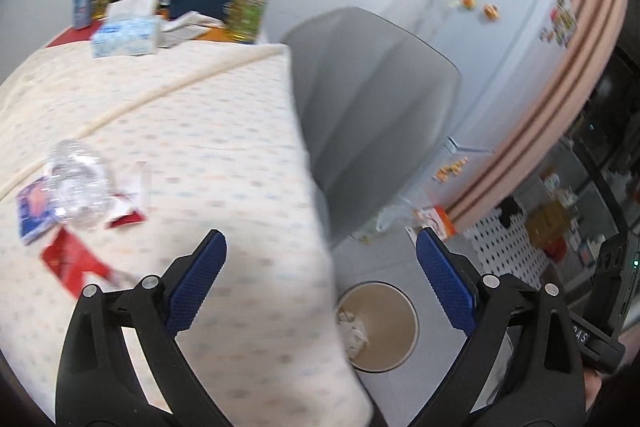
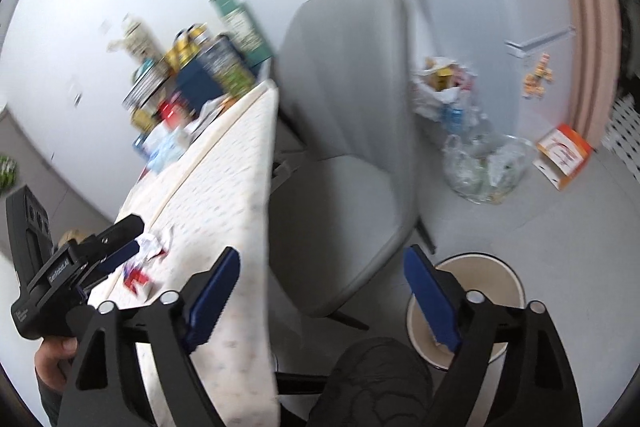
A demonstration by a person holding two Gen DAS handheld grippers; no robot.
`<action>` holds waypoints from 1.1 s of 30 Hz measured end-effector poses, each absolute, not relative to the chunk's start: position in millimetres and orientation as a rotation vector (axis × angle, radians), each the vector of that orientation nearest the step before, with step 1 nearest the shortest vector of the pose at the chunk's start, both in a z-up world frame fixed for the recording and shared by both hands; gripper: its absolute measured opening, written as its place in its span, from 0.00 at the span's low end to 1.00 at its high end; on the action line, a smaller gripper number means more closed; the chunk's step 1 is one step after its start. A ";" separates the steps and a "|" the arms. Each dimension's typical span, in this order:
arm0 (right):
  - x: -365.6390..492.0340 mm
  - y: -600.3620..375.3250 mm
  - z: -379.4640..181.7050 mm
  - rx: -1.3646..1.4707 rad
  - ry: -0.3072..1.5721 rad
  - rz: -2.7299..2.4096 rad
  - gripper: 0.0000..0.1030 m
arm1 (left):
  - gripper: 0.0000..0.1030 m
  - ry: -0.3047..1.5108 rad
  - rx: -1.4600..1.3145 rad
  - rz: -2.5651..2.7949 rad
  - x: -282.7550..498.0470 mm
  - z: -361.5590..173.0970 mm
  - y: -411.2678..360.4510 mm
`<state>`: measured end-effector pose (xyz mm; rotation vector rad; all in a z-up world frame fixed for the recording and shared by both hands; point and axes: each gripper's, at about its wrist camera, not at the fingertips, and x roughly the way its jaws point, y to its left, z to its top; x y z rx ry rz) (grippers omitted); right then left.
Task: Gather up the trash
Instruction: 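Move both tools back toward the remaining trash on the table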
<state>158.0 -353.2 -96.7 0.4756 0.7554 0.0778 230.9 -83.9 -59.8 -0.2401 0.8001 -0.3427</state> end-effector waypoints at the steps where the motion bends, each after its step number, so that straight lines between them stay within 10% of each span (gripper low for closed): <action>1: 163.1 -340.5 -95.0 0.456 0.764 0.097 0.78 | 0.92 0.796 -0.247 -0.331 230.5 -60.0 -74.0; 33: 254.2 -140.3 -98.7 0.271 0.889 0.344 0.65 | 0.81 0.812 -0.369 0.042 230.6 -105.1 143.1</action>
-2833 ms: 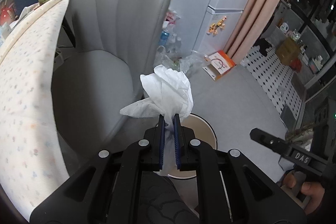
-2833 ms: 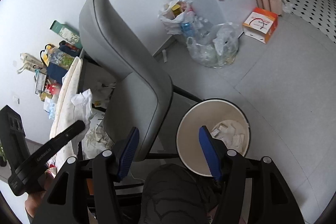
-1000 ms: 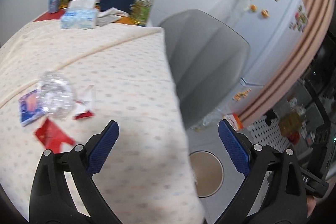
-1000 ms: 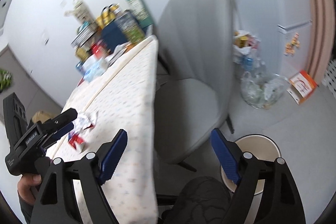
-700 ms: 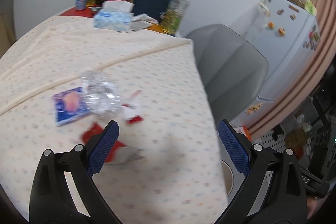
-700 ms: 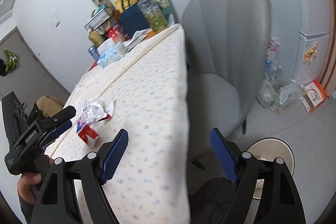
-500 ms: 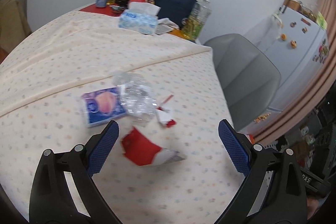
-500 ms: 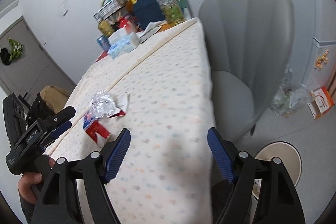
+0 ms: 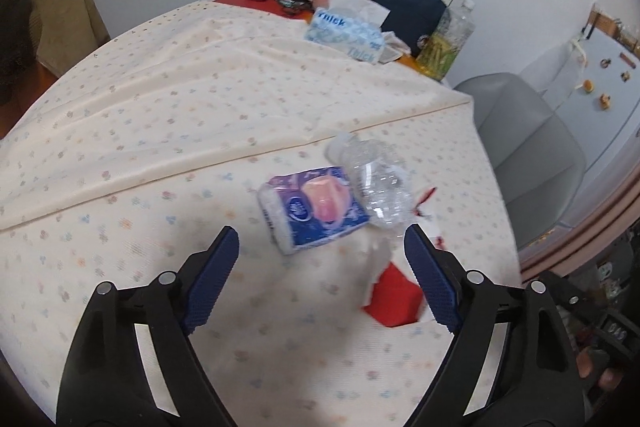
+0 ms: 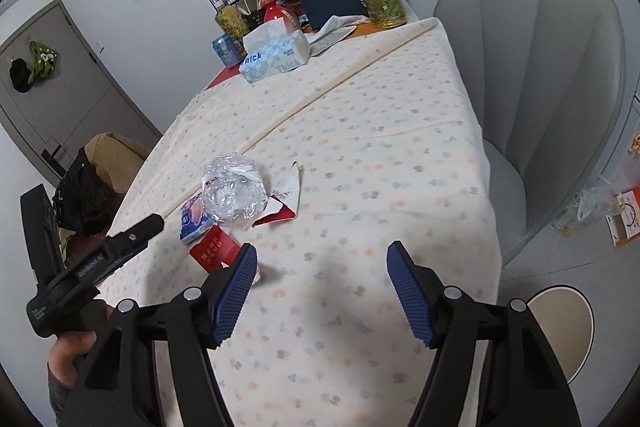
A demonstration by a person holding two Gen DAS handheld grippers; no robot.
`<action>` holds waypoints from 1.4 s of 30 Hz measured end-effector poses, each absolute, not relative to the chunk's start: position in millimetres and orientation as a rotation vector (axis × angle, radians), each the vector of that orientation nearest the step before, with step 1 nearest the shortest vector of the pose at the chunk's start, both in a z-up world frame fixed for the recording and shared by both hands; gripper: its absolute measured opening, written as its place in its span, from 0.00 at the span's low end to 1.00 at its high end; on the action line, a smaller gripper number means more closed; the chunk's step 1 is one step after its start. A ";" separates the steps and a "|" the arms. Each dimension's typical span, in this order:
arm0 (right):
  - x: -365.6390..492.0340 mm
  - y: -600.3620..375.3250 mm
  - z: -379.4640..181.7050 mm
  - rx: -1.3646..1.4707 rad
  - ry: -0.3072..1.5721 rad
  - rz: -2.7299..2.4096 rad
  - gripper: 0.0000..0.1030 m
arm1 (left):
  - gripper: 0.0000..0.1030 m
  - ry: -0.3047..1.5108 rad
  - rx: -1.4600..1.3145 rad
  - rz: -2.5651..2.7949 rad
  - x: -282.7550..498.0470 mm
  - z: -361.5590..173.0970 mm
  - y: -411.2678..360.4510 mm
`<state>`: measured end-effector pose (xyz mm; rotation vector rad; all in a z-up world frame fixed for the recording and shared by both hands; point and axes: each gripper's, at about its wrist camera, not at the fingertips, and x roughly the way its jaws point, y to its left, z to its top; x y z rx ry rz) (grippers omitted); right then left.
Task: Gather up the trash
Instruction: 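Move both tools back toward the remaining trash on the table, then grasp the blue wet-wipe pack with the left gripper while the right gripper grasps the white wrapper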
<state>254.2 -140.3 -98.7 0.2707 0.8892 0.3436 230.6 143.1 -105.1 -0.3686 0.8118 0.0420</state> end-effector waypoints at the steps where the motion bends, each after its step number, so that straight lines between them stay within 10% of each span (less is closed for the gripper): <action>1: 255.9 -138.2 -99.7 0.270 0.892 0.345 0.65 | 0.81 0.822 -0.360 0.048 233.5 -108.3 143.4; 28: 288.1 -127.6 -115.3 0.272 0.951 0.327 0.64 | 0.84 0.935 -0.191 0.125 296.8 -140.5 120.9; 36: 302.9 -99.0 -120.8 0.240 0.987 0.366 0.64 | 0.49 0.918 -0.225 0.130 295.5 -135.9 136.0; 42: 313.4 -72.5 -128.1 0.211 1.017 0.391 0.64 | 0.41 0.895 -0.248 0.156 281.1 -122.0 158.0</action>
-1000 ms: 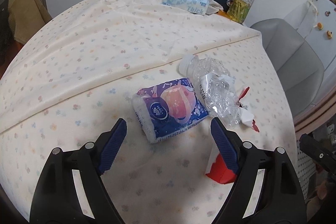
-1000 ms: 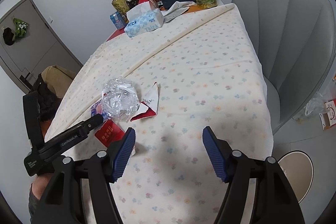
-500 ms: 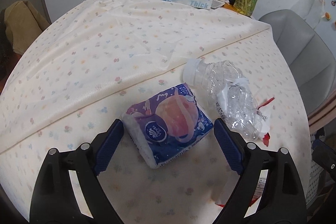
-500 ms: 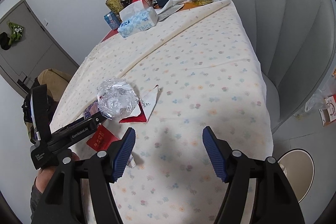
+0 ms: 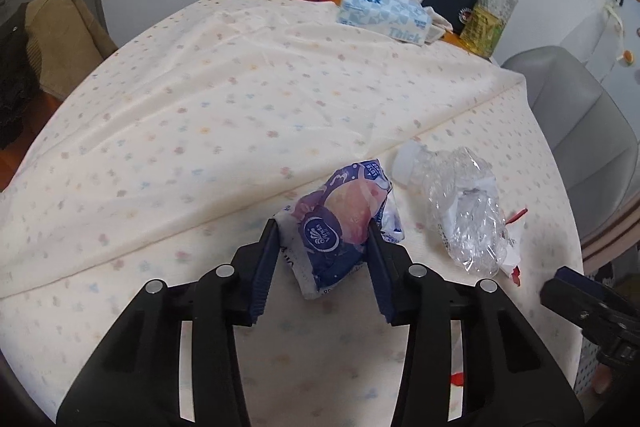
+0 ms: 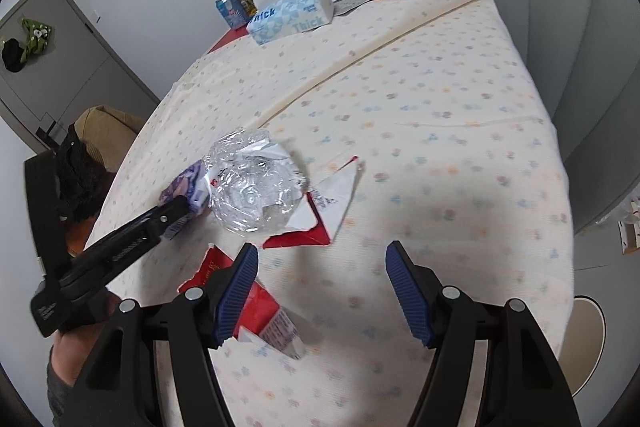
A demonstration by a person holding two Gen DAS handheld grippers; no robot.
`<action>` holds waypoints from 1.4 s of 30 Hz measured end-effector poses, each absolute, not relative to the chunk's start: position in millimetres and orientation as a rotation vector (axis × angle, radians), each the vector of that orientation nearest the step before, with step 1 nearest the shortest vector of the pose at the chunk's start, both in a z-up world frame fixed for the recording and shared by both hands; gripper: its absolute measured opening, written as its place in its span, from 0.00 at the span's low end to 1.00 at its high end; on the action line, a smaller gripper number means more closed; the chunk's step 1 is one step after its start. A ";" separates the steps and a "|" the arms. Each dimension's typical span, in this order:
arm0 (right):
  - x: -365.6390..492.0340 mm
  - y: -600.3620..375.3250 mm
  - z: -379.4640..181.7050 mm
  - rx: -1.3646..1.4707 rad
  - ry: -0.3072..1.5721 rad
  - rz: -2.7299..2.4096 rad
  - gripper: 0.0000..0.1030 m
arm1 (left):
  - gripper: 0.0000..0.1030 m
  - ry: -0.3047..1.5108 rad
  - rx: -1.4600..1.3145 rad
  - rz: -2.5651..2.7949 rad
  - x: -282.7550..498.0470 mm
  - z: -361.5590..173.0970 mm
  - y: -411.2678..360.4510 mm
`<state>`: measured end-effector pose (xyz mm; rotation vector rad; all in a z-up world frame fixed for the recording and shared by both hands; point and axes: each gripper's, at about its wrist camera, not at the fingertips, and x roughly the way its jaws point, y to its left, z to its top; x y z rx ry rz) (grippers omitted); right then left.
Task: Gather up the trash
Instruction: 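Grasp the blue wet-wipe pack with the left gripper while the right gripper grasps the white wrapper, then carry the wipe pack and wrapper to the floor bin with both grippers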
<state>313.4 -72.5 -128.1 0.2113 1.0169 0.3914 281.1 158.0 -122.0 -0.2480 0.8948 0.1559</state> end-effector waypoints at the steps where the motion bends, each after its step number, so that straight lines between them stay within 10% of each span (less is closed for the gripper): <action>1: 315.3 -69.1 -128.7 0.207 1.020 0.393 0.64 | 0.41 0.890 -0.251 0.162 278.6 -119.6 161.9; 8: 329.9 -47.0 -137.4 0.160 1.055 0.390 0.61 | 0.41 0.858 -0.272 0.179 269.2 -99.9 181.0; 13: 330.2 -52.0 -142.9 0.162 1.068 0.373 0.35 | 0.41 0.833 -0.273 0.167 267.7 -87.9 177.8; 16: 327.5 -60.2 -140.0 0.174 1.066 0.380 0.04 | 0.41 0.826 -0.271 0.142 268.1 -82.0 168.1; 42: 274.4 -236.8 -86.2 0.364 0.883 0.189 0.03 | 0.41 0.782 -0.150 -0.169 300.4 -50.4 -5.6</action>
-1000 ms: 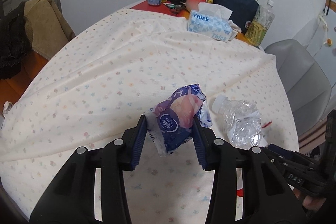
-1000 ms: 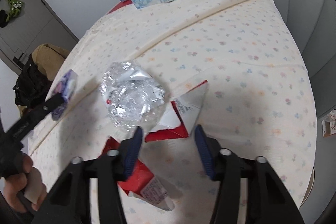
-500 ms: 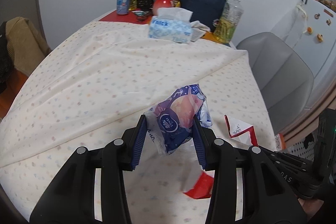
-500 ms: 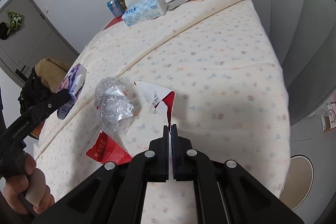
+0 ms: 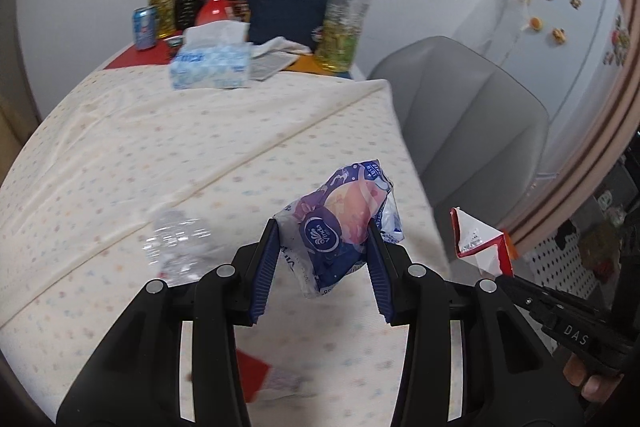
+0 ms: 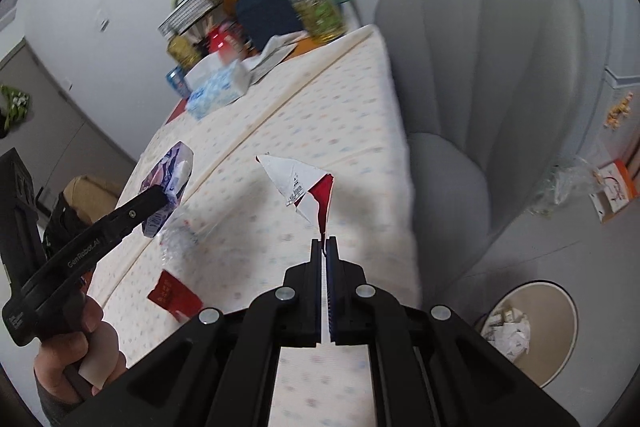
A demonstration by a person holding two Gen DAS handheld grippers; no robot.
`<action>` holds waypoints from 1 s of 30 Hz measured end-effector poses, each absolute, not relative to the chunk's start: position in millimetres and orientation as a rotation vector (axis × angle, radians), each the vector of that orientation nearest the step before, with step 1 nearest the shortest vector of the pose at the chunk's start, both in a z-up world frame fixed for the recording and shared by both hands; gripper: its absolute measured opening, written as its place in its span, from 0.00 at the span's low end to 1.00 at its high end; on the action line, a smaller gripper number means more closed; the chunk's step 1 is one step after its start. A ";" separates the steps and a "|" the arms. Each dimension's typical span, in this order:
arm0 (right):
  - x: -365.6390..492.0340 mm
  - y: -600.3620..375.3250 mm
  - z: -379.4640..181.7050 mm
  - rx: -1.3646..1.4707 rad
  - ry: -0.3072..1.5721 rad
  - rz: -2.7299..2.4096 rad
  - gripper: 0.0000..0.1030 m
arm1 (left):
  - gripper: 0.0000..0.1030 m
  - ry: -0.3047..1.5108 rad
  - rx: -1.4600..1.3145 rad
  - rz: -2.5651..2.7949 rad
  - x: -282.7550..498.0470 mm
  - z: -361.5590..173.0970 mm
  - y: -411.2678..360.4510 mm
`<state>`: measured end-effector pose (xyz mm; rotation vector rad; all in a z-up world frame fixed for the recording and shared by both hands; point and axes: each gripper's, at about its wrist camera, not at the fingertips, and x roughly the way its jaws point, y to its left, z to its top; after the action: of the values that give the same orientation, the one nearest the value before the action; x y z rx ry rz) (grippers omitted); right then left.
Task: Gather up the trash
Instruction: 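Carry the wipe pack and wrapper to the floor bin with both grippers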
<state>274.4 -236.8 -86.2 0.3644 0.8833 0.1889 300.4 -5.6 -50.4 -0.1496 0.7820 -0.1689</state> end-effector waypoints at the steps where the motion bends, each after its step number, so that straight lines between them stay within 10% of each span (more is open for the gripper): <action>1: 273.1 -246.0 -84.6 0.372 0.876 0.174 0.03 | 0.41 0.778 -0.136 -0.189 302.8 -48.3 -17.2; 30: 158.2 -471.2 -159.1 0.638 0.891 -0.237 0.04 | 0.41 0.960 0.090 -0.580 287.6 -114.7 -281.6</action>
<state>158.2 -471.2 -159.1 0.6380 0.8912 -0.2368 287.6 -281.7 -114.7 0.0896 0.9597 -0.5803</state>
